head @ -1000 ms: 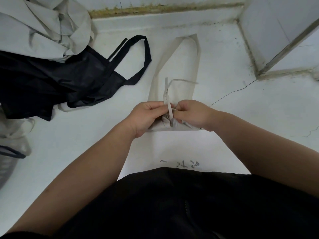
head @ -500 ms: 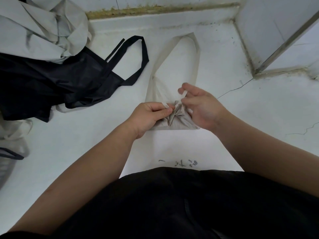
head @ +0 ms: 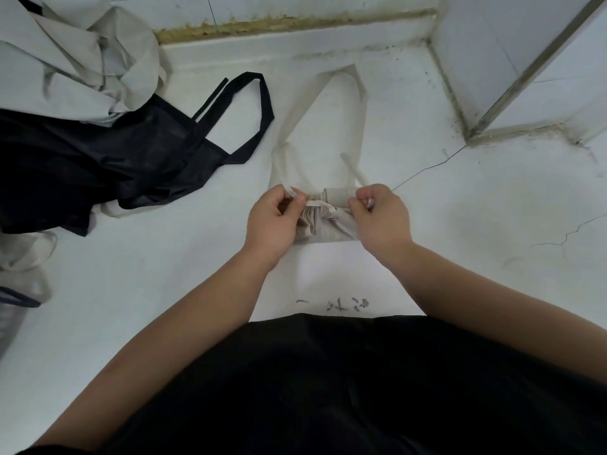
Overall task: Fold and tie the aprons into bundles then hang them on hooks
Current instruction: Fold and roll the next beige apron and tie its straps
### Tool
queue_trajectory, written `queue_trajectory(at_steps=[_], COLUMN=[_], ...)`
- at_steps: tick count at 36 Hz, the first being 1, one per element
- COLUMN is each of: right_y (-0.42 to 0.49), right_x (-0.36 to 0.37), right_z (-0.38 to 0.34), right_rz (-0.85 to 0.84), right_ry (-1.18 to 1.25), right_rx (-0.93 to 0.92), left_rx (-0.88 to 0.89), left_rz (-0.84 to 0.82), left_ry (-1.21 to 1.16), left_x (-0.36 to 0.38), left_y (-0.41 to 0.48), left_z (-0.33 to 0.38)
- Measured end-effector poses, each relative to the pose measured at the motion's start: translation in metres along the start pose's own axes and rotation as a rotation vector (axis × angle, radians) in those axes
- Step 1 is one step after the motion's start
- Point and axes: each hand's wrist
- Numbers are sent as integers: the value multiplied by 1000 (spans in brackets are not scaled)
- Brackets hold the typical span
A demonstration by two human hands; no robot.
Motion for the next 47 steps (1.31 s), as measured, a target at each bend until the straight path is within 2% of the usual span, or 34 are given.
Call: queue_trajectory(at_steps=[5,8,11,17,22,30,38,43,47], right_y=[0,2,4,9,13,19,18,21,21], right_x=[0,-1,-3,-7,-8,-13,-13,-12,-16], right_z=[-1,-1,-1,-2,-1,2,-4,0,2], right_rz=[-46,-91,-66,-36,-7,-6,-204,-380,-424], right_ry=[-253,-383,-384,-409,-394,-400,-253,-387,-395], right_rx=[-115,-104,-42,-56,-61,-5,-133,-294,-324], left_rx=[107,97,6,-83,-105,-109,-128,-55,59], left_rz=[151,156,65,1,114,244,78,37,-138], left_ry=[199,234,95,51,8,111,182,194,137], left_x=[9,10,13,11,12,12,9,13,12], left_y=[-8,-14,-18,-12,-12,-9,3,4,-4], left_z=[-4,-4,-2,2,1,-1,11,18,15])
Point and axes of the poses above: each hand's wrist, its own y-axis towards the middle knuckle, its own x-axis out of the palm, z = x × y, and after that the axes turned 6 degrees about y, right-handed
